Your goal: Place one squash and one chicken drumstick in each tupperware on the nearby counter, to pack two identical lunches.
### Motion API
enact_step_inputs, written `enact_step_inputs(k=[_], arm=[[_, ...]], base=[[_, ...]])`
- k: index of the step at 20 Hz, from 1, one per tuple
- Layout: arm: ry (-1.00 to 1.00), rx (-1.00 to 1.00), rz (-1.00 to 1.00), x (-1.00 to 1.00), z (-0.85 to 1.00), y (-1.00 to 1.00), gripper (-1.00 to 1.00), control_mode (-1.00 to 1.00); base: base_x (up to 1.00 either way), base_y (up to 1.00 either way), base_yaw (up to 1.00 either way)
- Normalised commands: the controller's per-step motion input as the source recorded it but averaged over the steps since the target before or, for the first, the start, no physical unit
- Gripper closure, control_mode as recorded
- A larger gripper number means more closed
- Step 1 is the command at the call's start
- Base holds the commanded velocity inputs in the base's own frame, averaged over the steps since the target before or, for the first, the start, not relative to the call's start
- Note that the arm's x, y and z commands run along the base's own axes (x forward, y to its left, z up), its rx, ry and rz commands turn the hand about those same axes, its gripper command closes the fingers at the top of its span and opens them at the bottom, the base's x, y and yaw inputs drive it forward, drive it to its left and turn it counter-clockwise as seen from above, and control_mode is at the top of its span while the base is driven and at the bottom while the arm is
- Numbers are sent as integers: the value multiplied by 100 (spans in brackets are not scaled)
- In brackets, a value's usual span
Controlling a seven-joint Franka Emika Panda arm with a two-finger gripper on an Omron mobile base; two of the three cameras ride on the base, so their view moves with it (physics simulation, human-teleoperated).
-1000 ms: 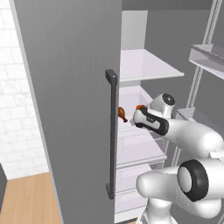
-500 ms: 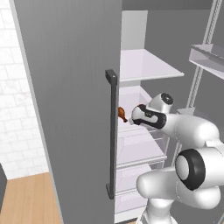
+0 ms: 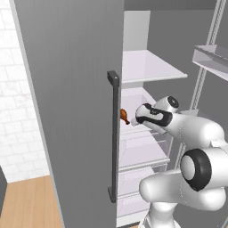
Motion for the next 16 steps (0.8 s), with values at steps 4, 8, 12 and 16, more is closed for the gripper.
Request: enact_step_inputs(k=[4, 8, 12, 16], arm=[[0, 15, 0, 8, -4, 0, -100, -100], [0, 7, 0, 24, -4, 13, -100, -100], [0, 6, 0, 26, -2, 21, -100, -100], [0, 0, 0, 21, -9, 2, -100, -100]], base=[[0, 0, 0], [0, 0, 0], [0, 0, 0], [0, 0, 0]])
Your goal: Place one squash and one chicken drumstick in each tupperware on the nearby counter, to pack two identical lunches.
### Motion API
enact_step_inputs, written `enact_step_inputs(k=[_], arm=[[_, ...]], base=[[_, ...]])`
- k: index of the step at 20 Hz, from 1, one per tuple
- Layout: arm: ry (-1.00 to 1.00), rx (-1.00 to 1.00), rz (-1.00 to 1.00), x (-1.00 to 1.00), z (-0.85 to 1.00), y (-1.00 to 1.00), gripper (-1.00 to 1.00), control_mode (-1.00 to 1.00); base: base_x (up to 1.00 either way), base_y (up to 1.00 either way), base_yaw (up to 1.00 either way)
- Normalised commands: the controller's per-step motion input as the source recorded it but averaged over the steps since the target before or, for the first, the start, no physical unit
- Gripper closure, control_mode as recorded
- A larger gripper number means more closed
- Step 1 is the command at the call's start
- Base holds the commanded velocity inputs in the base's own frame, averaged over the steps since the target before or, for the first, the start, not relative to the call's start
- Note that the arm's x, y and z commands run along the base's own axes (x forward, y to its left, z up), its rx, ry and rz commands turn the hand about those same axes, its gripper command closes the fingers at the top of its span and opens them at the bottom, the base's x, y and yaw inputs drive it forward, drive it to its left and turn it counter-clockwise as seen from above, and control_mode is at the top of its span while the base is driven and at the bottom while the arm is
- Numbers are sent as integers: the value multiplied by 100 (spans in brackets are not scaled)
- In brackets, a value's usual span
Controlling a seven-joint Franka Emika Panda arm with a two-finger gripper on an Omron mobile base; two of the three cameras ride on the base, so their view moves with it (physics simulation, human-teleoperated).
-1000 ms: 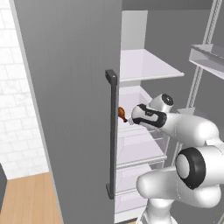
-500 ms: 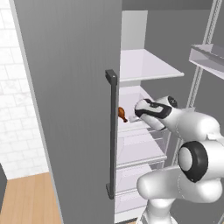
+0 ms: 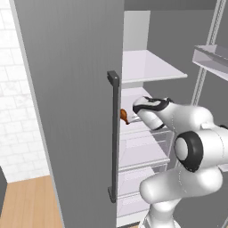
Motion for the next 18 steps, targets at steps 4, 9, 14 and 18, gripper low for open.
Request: enact_step_inputs(k=[4, 9, 14, 18], arm=[[0, 0, 0, 14, -18, 0, -100, -100], [0, 0, 0, 22, -16, 1, -100, -100], [4, 0, 0, 27, -8, 3, -100, -100], [6, 0, 0, 27, -21, 0, -100, -100]], base=[[0, 0, 0], [0, 0, 0], [0, 0, 0], [0, 0, 0]])
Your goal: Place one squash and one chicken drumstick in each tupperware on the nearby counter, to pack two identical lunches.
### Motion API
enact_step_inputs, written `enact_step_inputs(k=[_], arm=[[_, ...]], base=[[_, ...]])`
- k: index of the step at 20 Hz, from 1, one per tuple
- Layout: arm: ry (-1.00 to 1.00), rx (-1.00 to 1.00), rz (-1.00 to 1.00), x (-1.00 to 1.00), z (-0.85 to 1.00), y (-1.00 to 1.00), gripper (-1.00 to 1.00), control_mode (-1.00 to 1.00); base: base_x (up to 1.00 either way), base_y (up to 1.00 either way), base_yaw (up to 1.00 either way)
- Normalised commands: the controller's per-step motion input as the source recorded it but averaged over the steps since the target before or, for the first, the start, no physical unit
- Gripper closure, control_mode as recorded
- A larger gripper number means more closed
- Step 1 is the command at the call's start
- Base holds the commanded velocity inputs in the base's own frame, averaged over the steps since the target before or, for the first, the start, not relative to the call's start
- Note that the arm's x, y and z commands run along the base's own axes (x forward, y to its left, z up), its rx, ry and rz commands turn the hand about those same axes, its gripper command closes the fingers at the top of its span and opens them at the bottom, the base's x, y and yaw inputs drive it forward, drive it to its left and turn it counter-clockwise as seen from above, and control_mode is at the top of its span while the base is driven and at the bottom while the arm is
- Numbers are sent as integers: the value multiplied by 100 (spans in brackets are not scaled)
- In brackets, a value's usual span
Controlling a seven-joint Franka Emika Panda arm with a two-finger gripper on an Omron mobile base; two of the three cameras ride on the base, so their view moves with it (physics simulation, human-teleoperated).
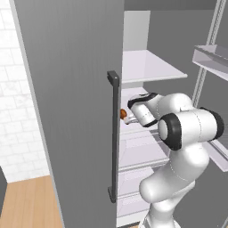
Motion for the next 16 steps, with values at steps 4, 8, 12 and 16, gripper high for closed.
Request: enact_step_inputs(k=[4, 8, 12, 16], arm=[[3, 0, 0, 39, -17, 0, -100, -100], [0, 0, 0, 45, -16, 0, -100, -100], [0, -2, 0, 26, -32, 16, -100, -100], [0, -5, 0, 7, -20, 28, -100, -100]], base=[[0, 0, 0], [0, 0, 0], [0, 0, 0], [0, 0, 0]])
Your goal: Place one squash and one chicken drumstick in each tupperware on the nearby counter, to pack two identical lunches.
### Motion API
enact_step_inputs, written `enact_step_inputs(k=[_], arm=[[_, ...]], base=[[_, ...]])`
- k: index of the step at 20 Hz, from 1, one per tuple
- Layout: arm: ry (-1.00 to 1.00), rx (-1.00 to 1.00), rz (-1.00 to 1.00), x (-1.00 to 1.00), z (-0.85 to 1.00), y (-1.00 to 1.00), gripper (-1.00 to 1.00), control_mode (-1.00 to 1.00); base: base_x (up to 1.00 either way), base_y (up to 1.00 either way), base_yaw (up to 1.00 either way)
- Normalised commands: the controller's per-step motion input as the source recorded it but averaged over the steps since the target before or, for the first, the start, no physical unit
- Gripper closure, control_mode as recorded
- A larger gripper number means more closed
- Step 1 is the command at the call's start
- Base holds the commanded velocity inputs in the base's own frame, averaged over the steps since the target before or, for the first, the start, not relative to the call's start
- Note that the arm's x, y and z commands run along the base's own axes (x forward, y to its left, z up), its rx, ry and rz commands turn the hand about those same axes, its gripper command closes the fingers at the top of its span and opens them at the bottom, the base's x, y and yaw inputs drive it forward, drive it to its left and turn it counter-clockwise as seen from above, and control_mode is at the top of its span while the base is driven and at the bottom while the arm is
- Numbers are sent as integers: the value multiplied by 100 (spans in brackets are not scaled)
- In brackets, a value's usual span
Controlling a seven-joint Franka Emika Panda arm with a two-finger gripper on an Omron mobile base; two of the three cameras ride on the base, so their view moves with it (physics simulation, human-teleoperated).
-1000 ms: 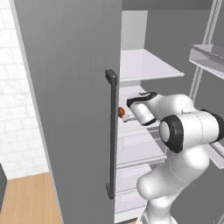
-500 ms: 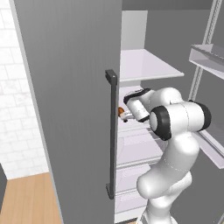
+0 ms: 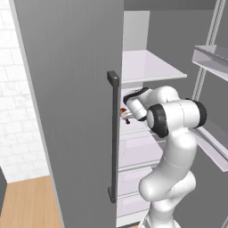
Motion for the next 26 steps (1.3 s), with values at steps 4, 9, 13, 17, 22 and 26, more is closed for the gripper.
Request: enact_step_inputs(k=[4, 9, 13, 17, 22, 26], arm=[[0, -8, 0, 5, -35, 18, -100, -100], [1, -6, 0, 17, -56, 3, 100, -100], [8, -4, 0, 14, -70, -3, 100, -100], [18, -2, 0, -7, -70, -22, 100, -100], [20, -1, 0, -34, -70, -38, 100, -100], [7, 0, 0, -87, -41, -48, 100, -100]], base=[[0, 0, 0], [0, 0, 0], [0, 0, 0], [0, 0, 0], [0, 0, 0], [0, 0, 0]])
